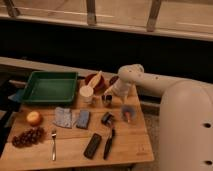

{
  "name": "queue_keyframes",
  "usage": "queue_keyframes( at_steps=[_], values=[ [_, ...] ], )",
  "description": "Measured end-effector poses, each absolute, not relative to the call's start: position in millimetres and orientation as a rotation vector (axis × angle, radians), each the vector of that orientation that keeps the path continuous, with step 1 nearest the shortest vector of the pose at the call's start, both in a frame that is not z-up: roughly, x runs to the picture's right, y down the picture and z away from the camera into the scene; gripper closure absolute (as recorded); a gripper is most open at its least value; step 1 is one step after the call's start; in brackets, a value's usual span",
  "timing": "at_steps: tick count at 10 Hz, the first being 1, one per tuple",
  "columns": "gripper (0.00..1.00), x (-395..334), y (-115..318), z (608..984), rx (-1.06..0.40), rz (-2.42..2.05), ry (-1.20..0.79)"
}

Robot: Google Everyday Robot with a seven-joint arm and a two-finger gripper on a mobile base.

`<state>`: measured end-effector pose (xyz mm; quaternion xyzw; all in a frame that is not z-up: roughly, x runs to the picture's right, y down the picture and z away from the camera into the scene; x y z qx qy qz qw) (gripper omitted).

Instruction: Stack cups on top of each other

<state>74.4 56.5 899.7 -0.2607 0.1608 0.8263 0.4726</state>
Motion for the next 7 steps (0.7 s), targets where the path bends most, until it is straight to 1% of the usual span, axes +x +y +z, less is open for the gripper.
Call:
queue_keyframes(
  at_steps=[2,3,4,7],
  values=[
    [0.2,77.7,59.3,901.9,-0.639,2.027,0.406],
    [0.25,78.1,60.7,902.4,-0.641,2.024,0.406],
    [0.36,77.0,62.5,902.4,-0.645,2.016,0.402],
    [0.66,76.1,63.2,901.5,-0.652,2.006,0.392]
  ],
)
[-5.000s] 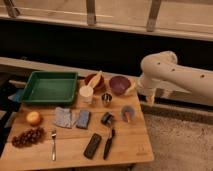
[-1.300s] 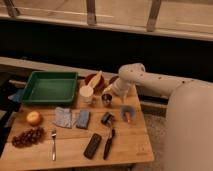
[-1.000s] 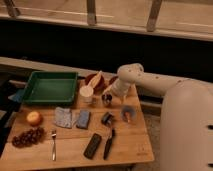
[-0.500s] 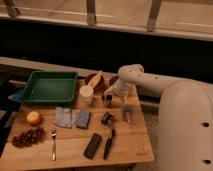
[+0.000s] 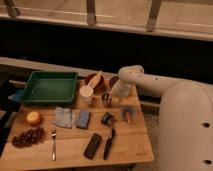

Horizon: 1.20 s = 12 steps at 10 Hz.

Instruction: Stack cups on top of each other

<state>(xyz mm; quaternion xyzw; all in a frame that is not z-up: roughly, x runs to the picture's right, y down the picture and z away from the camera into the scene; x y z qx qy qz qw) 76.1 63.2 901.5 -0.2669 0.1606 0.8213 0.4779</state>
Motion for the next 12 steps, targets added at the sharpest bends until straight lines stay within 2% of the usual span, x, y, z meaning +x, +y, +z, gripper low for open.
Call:
queue_keyframes(
  at_steps=[3,4,8,12],
  values=[
    [0.95,71.7,59.7,897.1,-0.661,1.996,0.374],
    [1.0,69.2,58.0,895.4,-0.664,1.99,0.368],
    [1.0,55.3,31.5,874.7,-0.65,1.961,0.317],
    [1.0,28.9,-21.8,834.6,-0.619,1.878,0.228]
  ],
)
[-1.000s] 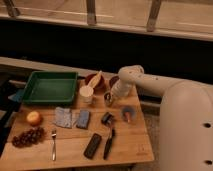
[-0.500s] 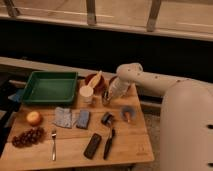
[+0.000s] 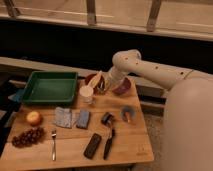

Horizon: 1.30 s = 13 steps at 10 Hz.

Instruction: Stack cups on top of each other

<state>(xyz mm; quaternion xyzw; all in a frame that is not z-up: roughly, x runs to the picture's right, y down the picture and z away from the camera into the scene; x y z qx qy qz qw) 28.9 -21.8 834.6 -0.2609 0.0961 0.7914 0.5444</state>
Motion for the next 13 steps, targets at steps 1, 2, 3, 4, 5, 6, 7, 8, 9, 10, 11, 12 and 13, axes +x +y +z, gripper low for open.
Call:
queue_keyframes(
  at_steps=[1,2,3,4,5,6,7,8,9,10,11,12,13],
  values=[
    [1.0,9.1,-31.2,830.1,-0.626,1.833,0.199],
    [1.0,-4.4,-36.4,827.5,-0.633,1.805,0.181],
    [1.0,-16.3,-39.5,825.0,-0.643,1.776,0.164],
    [1.0,-22.7,-40.9,823.7,-0.648,1.756,0.155],
    [1.0,-32.8,-42.8,820.9,-0.66,1.73,0.139],
    [1.0,-40.5,-43.5,819.4,-0.668,1.716,0.133],
    [1.0,-48.3,-41.7,817.5,-0.68,1.697,0.129],
    [1.0,-50.6,-39.0,817.7,-0.685,1.685,0.134],
    [1.0,-53.7,-37.2,818.8,-0.686,1.676,0.138],
    [1.0,-58.0,-33.5,820.3,-0.691,1.664,0.145],
    [1.0,-63.7,-29.6,823.5,-0.701,1.652,0.154],
    [0.98,-62.3,-27.3,827.3,-0.704,1.652,0.165],
    [0.93,-60.9,-25.3,830.6,-0.708,1.655,0.172]
  ],
)
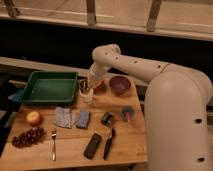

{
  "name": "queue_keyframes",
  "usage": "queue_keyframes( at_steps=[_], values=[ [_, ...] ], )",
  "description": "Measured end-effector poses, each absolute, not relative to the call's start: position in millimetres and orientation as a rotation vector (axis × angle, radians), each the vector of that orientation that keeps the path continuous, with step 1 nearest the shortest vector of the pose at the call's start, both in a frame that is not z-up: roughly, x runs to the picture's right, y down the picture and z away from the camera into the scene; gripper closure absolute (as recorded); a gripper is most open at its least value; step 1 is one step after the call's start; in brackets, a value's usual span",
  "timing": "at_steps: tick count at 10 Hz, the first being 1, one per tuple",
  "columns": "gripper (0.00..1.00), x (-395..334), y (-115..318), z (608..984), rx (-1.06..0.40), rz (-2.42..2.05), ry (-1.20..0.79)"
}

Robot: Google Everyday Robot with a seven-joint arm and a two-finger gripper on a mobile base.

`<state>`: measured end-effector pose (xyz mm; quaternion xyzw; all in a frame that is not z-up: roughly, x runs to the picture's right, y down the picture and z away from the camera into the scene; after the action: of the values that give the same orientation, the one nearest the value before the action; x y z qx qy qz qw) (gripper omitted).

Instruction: Stack cups on top of each other

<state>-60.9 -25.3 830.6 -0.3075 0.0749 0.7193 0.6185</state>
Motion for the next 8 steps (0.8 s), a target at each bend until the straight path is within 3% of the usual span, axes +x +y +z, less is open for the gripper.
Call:
queue_keyframes(
  at_steps=[6,8],
  values=[
    [0.31,-64.9,-17.8,847.3,-0.721,1.672,0.201],
    [0.26,-67.9,-18.9,847.9,-0.722,1.669,0.2]
  ],
)
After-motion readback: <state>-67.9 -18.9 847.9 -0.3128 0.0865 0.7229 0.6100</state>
